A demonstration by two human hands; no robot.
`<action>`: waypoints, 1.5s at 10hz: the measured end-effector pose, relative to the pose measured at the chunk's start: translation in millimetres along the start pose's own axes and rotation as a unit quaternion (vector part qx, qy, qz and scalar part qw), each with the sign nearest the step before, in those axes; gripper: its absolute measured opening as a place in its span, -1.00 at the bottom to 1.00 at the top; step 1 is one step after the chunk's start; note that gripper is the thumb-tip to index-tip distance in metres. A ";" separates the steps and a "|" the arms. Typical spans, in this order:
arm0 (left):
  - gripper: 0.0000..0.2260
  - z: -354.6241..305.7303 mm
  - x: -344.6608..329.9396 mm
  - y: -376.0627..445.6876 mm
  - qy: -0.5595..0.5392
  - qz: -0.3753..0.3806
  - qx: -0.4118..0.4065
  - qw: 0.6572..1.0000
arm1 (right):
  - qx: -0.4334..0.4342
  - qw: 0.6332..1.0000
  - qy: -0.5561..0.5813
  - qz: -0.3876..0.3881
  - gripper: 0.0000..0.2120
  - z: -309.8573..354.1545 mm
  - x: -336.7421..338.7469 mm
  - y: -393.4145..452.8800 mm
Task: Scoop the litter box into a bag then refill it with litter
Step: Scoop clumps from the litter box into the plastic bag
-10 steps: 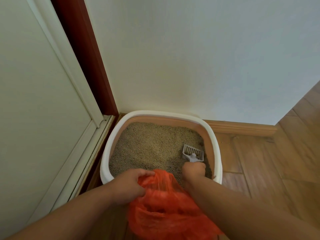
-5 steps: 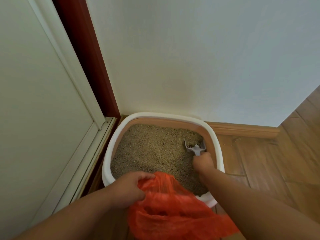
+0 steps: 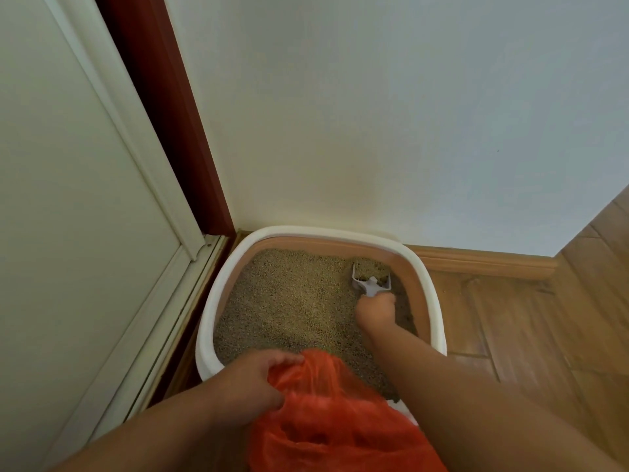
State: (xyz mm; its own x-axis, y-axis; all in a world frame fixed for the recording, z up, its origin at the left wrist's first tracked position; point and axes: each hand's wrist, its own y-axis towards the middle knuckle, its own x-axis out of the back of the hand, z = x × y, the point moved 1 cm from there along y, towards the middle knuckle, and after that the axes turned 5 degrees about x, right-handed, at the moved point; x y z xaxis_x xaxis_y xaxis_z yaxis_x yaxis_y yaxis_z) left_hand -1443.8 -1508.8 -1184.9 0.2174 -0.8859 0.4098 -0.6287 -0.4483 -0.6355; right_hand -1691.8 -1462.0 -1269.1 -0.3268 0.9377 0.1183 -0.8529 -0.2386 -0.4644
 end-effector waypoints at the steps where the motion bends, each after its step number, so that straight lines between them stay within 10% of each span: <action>1: -0.39 4.9 0.7 0.6 -0.019 0.020 0.017 0.999 | 0.009 0.968 -0.246 0.056 -0.68 2.5 -10.5 -12.4; 3: -0.37 17.6 5.1 -2.6 -0.027 0.007 0.017 0.999 | 0.094 0.982 -0.165 -0.021 -0.65 -20.4 -4.0 -14.1; 15: -0.47 -0.2 -38.3 -33.3 0.155 -0.003 -0.057 0.986 | 0.252 0.938 -0.190 0.147 -0.80 45.7 135.3 -48.8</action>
State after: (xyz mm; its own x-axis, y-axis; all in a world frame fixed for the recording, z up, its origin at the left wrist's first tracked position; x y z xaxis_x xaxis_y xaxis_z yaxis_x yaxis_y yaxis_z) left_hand -1431.4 -1460.0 -1179.3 -0.0069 -0.7963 0.6049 -0.7121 -0.4208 -0.5620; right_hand -1713.1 -1335.1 -1190.3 -0.6173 0.6782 0.3988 -0.7564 -0.6511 -0.0636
